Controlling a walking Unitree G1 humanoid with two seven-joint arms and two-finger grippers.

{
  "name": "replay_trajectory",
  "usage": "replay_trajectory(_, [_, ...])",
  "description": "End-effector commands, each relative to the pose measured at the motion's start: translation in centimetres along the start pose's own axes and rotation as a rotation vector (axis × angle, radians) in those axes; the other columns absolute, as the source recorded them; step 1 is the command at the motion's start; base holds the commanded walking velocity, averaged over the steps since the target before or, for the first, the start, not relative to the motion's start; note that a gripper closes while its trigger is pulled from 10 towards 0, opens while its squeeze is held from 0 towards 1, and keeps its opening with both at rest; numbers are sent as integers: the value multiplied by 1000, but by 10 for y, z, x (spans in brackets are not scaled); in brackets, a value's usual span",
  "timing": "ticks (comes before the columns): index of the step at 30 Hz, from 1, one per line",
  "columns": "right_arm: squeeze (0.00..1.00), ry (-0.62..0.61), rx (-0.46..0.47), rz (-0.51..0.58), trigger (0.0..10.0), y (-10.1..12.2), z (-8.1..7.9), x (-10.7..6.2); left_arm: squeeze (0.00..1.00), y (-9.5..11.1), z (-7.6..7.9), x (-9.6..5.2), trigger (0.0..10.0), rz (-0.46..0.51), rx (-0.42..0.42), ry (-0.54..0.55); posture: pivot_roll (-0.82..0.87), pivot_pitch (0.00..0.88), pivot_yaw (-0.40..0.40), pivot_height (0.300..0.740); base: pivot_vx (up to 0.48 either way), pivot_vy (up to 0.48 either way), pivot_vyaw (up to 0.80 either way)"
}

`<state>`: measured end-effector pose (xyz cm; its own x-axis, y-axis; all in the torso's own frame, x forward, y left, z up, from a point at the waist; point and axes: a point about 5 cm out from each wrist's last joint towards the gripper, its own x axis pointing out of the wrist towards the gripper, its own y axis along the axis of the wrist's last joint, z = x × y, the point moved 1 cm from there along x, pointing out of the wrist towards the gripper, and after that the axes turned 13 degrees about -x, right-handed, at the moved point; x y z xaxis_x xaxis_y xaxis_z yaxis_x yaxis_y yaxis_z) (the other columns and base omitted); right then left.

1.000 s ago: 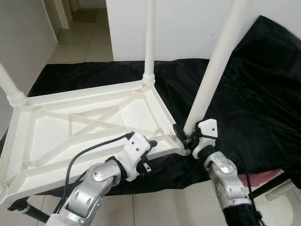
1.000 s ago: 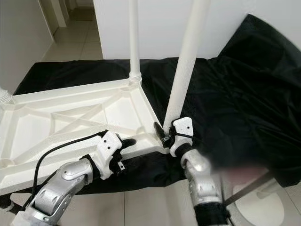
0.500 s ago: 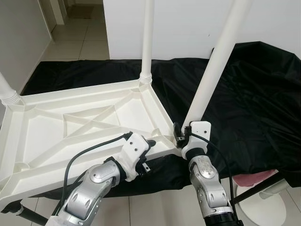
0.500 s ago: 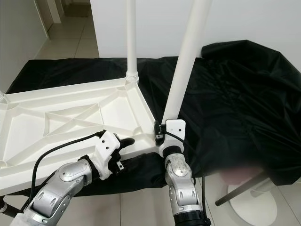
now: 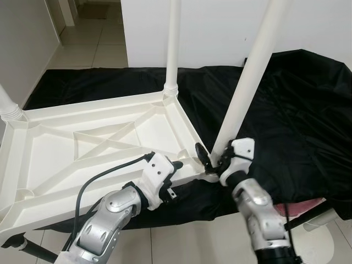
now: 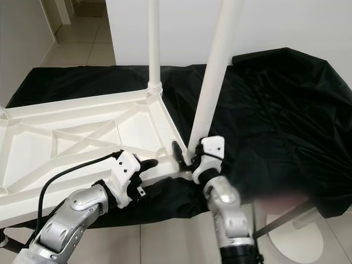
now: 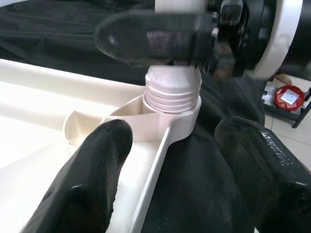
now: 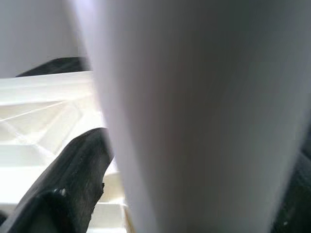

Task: Building children table

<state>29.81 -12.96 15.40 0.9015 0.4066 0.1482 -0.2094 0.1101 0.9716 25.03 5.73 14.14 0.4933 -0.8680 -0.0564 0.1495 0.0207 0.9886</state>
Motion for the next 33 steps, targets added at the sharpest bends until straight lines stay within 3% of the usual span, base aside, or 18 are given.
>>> replay_trajectory(1, [0,42,1,9,10000,0,-1,1,0,-5,-4,-1,10000,-4,-18,43,-20,65,-26,740,0,0,0])
replay_trajectory(4, [0,168,-57,19,10000,-1,8,7,0,-4,2,-2,10000,-1,-34,38,-16,73,-25,740,0,0,0])
replay_trajectory(10, [0,235,-79,23,10000,-1,10,11,0,-4,3,-4,10000,-5,-35,35,-6,72,-18,740,0,0,0])
replay_trajectory(11, [0,284,-86,4,8706,-6,10,13,0,-5,4,-5,10000,-13,-33,35,13,60,-10,740,0,0,0])
replay_trajectory(12, [0,329,-92,-8,3059,-9,9,14,0,-4,5,-5,10000,-8,-41,28,13,60,-10,740,0,0,0])
replay_trajectory(13, [0,355,-95,-15,3059,-11,9,14,0,-3,7,-5,10000,-3,-48,23,14,62,-4,740,0,0,0])
replay_trajectory(14, [0,381,-105,-24,0,-13,8,14,0,-3,7,-5,10000,-6,-38,20,14,62,-4,740,0,0,0])
replay_trajectory(24, [0,415,-87,-38,118,-19,6,10,0,-1,6,2,10000,9,-36,17,-4,46,3,740,0,0,0])
replay_trajectory(25, [0,405,-81,-37,4000,-18,7,9,0,0,7,3,10000,11,-36,12,-12,40,18,740,0,0,0])
replay_trajectory(27, [0,405,-81,-37,4000,-18,7,9,0,0,7,3,10000,11,-36,12,-12,40,18,740,0,0,0])
replay_trajectory(28, [0,382,-73,-39,10000,-20,9,8,0,-1,6,4,10000,5,-32,8,-12,40,20,740,0,0,0])
replay_trajectory(33, [0,261,-66,-85,10000,-25,11,5,0,2,2,4,10000,7,-27,5,-22,39,27,740,0,0,0])
